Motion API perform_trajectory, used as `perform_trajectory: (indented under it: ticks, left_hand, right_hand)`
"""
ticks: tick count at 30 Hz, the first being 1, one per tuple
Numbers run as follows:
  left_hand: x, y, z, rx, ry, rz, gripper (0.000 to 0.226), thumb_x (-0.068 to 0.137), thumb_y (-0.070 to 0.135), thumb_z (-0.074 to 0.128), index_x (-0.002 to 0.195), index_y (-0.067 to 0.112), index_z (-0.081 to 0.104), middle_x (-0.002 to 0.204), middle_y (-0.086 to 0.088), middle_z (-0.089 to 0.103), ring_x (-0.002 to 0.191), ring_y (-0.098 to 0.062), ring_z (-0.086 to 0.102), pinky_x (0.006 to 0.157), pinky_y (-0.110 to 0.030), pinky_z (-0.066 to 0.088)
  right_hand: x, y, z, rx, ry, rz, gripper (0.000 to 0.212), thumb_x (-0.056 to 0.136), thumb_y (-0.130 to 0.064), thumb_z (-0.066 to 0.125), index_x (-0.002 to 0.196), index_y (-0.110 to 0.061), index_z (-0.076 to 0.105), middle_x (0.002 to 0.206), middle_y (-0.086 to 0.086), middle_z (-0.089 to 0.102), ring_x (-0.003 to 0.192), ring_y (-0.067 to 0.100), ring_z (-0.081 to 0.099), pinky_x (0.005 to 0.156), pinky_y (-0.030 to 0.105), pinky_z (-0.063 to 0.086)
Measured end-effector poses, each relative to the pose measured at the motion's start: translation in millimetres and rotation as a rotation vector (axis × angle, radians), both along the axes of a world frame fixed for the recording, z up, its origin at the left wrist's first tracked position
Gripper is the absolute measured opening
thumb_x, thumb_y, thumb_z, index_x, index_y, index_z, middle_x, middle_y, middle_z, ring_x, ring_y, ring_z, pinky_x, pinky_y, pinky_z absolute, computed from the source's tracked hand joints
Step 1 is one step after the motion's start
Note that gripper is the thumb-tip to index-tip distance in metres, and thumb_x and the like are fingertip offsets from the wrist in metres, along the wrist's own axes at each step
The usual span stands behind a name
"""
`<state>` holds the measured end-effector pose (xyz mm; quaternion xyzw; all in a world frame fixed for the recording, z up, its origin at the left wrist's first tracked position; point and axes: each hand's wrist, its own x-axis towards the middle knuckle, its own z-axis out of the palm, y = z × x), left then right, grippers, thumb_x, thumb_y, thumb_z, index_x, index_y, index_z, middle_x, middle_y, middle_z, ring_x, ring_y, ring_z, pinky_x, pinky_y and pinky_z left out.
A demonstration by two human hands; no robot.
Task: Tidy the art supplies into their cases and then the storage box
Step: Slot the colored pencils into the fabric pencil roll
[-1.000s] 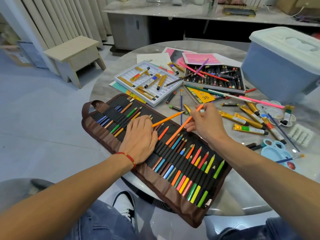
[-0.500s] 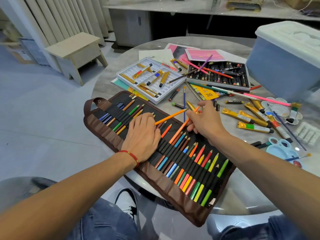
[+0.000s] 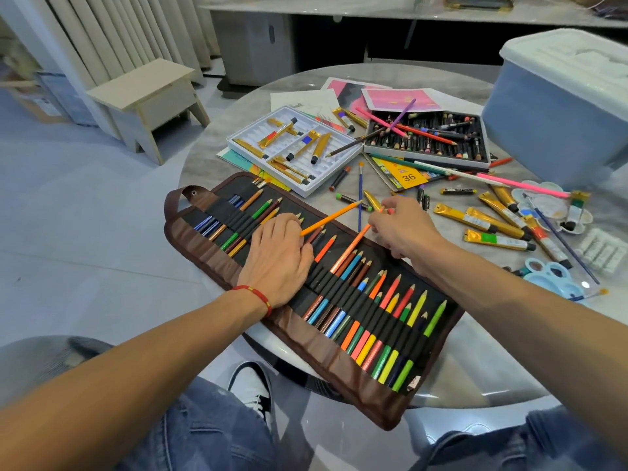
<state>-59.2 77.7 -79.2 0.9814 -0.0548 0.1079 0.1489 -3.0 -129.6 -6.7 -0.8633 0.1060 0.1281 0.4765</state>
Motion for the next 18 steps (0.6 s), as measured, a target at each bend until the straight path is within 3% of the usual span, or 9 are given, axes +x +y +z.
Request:
perform_trajectory:
  ticks: [3,6,11,15,18]
  left_hand:
    - [-0.1,0.6,-0.2,0.000,-0.008,0.004,0.021,0.100,0.036,0.038,0.106,0.019,0.048,0.125,-0.002,0.048,0.118,-0.022,0.044,0.104,-0.040,0.037]
    - [0.6,0.7,-0.5,-0.003,-0.006,0.006,0.019,0.100,0.035,0.039,0.104,0.019,0.047,0.124,-0.002,0.048,0.116,-0.021,0.044,0.103,-0.039,0.036]
    - [-0.5,0.3,0.9,-0.006,-0.024,-0.006,0.017,0.099,0.034,0.041,0.103,0.018,0.047,0.121,-0.003,0.048,0.112,-0.022,0.045,0.099,-0.040,0.039]
    - [-0.8,0.8,1.7,-0.010,-0.027,-0.016,0.016,0.100,0.034,0.042,0.102,0.018,0.046,0.121,-0.003,0.048,0.112,-0.022,0.045,0.099,-0.040,0.039]
    - [-0.5,0.7,1.1,-0.008,-0.031,-0.025,0.016,0.100,0.034,0.041,0.100,0.019,0.045,0.121,-0.003,0.048,0.112,-0.022,0.044,0.099,-0.039,0.039]
  right_hand:
    - [-8.2,-0.5,2.1,-0.134,-0.067,0.075,0.030,0.096,-0.022,0.055,0.126,-0.016,0.058,0.092,0.006,0.065,0.078,0.024,0.061,0.065,0.036,0.049]
    - [-12.8,-0.2,2.2,-0.120,-0.133,0.067,0.031,0.098,-0.021,0.054,0.128,-0.015,0.059,0.088,0.003,0.062,0.080,0.023,0.061,0.076,0.041,0.053]
    - [-15.8,0.1,-1.6,-0.122,-0.149,0.072,0.033,0.097,-0.021,0.054,0.128,-0.011,0.059,0.084,-0.001,0.059,0.082,0.025,0.064,0.076,0.040,0.053]
    - [-18.3,-1.1,-7.6,-0.133,-0.227,0.143,0.042,0.096,-0.014,0.050,0.138,-0.008,0.055,0.061,-0.007,0.053,0.057,0.008,0.052,0.059,0.028,0.041]
    - [-17.2,-5.1,-8.7,-0.135,-0.239,0.175,0.049,0.096,-0.015,0.052,0.145,-0.010,0.050,0.059,-0.012,0.051,0.058,0.004,0.051,0.058,0.023,0.038]
